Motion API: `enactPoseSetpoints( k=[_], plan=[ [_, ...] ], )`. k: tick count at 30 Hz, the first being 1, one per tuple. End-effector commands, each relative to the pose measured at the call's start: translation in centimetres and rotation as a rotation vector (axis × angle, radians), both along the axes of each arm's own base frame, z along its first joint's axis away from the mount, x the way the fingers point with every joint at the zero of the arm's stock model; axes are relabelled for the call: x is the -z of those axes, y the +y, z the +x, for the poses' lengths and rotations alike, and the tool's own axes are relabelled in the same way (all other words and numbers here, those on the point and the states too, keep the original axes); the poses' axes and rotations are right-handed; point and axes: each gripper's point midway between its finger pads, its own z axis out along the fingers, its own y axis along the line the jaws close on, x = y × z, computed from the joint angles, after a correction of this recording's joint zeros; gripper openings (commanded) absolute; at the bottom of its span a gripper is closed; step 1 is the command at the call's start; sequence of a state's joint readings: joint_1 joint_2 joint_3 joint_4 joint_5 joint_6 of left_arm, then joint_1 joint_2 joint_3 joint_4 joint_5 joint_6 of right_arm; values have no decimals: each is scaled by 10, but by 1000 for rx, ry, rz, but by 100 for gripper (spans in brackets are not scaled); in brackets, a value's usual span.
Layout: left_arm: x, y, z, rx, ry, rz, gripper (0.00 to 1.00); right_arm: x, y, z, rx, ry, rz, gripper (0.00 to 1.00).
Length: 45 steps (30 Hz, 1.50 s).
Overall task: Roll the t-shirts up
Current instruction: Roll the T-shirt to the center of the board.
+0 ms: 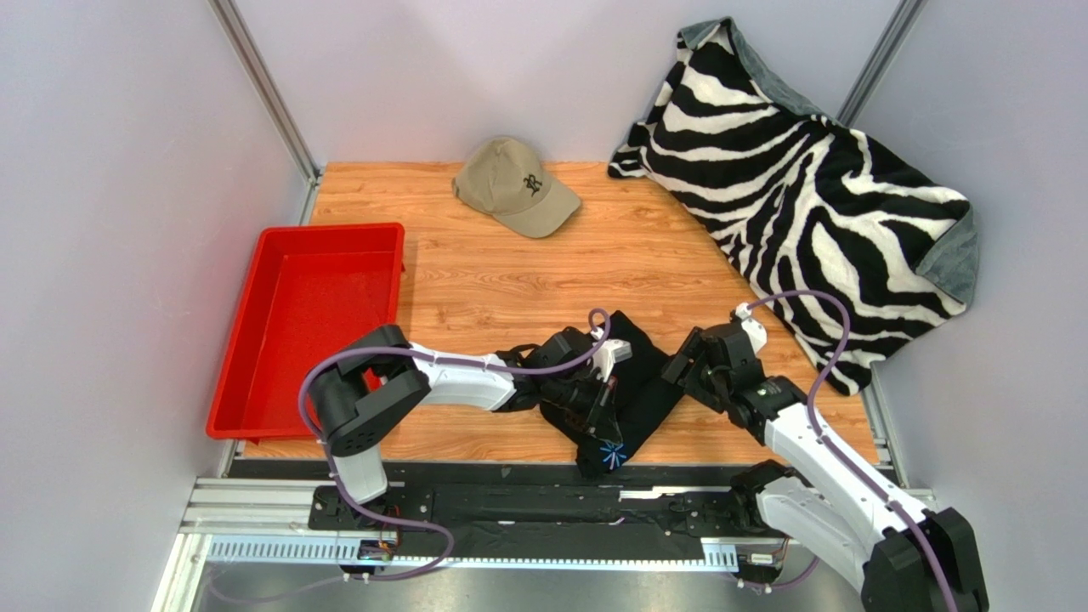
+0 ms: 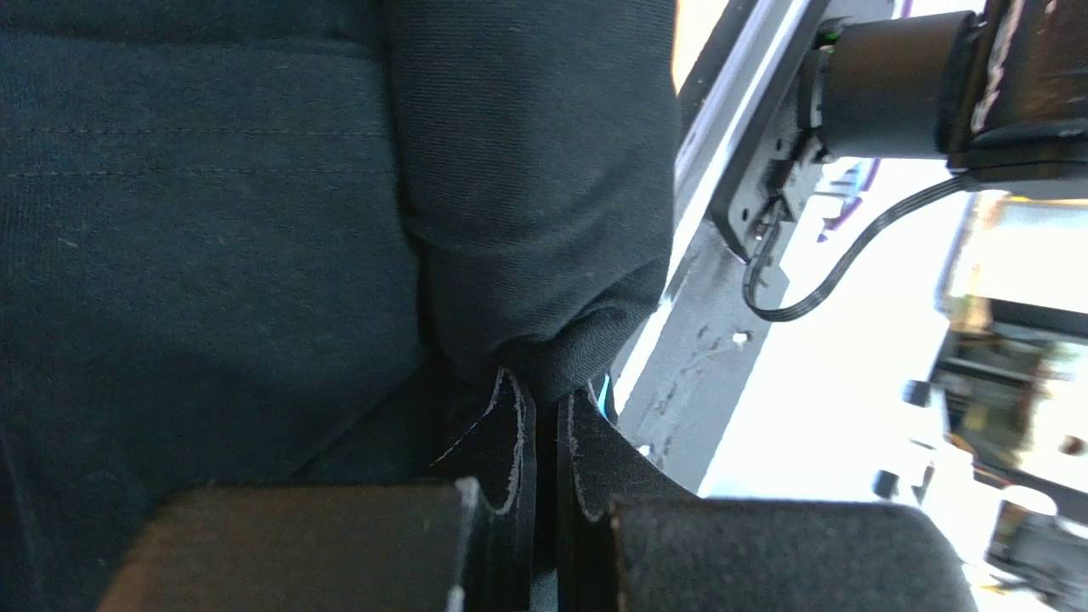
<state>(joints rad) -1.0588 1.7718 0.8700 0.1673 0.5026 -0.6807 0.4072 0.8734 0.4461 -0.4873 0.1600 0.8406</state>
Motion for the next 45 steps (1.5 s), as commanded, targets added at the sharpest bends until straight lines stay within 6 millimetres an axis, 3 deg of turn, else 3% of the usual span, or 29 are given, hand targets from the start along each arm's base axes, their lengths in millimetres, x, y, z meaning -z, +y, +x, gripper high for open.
enactPoseSetpoints(
  k=[1,8,12,14,15,16,17,18,20,21,22,27,30,32,34,35,36,37,38,40,41,42,45],
  plan=[
    [6,2,-6,13,117,-11,0,-7,14,4,1,-67,79,71],
    [5,3,3,-2,178,-38,0,15,17,-2,9,-22,64,71],
    [3,6,6,3,172,-35,0,20,10,2,28,28,-8,63],
    [3,8,8,10,160,-25,0,13,9,7,34,63,-48,51],
    [0,8,9,11,150,-27,0,19,5,8,32,108,-97,25],
    [0,8,9,18,139,-21,0,19,4,8,31,133,-123,12],
    [-2,9,11,14,127,-16,3,11,2,11,32,154,-150,3],
    [-6,9,16,-1,97,-14,14,19,-2,10,35,202,-199,0],
    [-13,11,19,-3,56,-5,25,13,-5,14,22,244,-253,0],
    [-18,15,24,-29,25,15,37,14,-7,13,18,268,-278,0],
    [-24,15,29,-29,-18,13,41,19,-8,13,2,308,-310,0],
    [-48,36,53,-129,-272,135,53,16,-3,21,-41,390,-361,0],
    [-71,33,59,-168,-489,206,56,16,-3,25,-56,433,-395,0],
    [-75,33,66,-217,-613,274,58,18,-4,25,-60,471,-420,0],
    [-84,20,56,-194,-693,288,60,17,1,29,-71,476,-411,0],
    [-79,19,59,-210,-736,329,61,19,3,29,-79,490,-404,0],
    [-85,12,59,-213,-769,328,62,20,5,29,-83,496,-401,0],
    [-85,5,50,-193,-798,334,63,20,6,31,-86,498,-399,0],
    [-74,5,54,-199,-849,397,63,22,7,31,-89,507,-401,0],
    [-78,-8,49,-190,-904,417,64,22,8,32,-95,514,-403,0],
    [-67,-8,54,-201,-949,476,65,22,9,34,-94,516,-402,0],
    [-70,-15,55,-195,-969,483,65,25,10,33,-99,523,-402,0],
    [-55,-23,56,-180,-985,527,65,30,11,31,-106,544,-404,0]
  ],
)
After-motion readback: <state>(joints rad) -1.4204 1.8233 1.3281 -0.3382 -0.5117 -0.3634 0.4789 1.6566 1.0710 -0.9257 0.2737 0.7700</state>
